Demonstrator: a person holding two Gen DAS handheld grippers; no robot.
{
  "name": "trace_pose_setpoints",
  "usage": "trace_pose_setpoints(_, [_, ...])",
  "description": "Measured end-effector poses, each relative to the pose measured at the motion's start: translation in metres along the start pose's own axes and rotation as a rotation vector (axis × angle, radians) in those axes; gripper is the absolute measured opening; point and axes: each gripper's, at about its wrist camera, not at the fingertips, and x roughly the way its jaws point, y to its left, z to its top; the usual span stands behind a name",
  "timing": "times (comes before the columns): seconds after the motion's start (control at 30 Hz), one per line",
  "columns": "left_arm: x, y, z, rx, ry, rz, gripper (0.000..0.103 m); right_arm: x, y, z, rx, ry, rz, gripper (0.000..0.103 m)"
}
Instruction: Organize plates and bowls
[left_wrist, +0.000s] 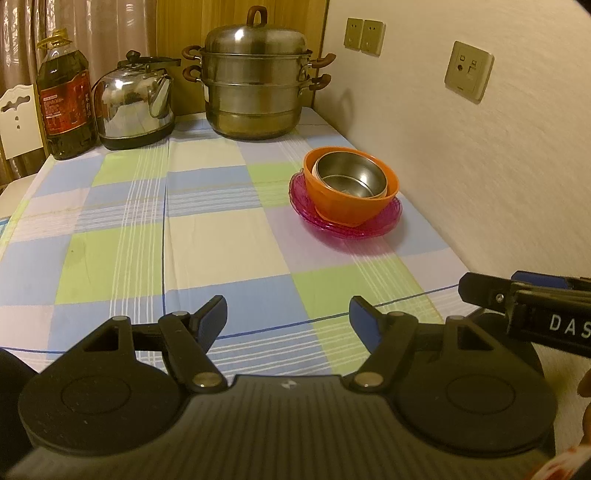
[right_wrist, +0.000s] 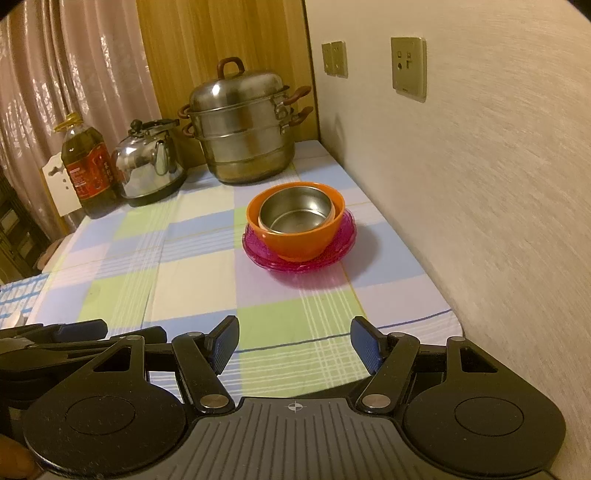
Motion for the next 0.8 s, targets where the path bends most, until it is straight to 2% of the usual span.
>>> trace_pose_setpoints(0.8, [0.0034, -0.0009, -0.0044, -0.005, 0.006, -0.009, 0.071, 0.0073, -0.0031, -0.0094, 0.007, 0.019, -0.007, 0.067])
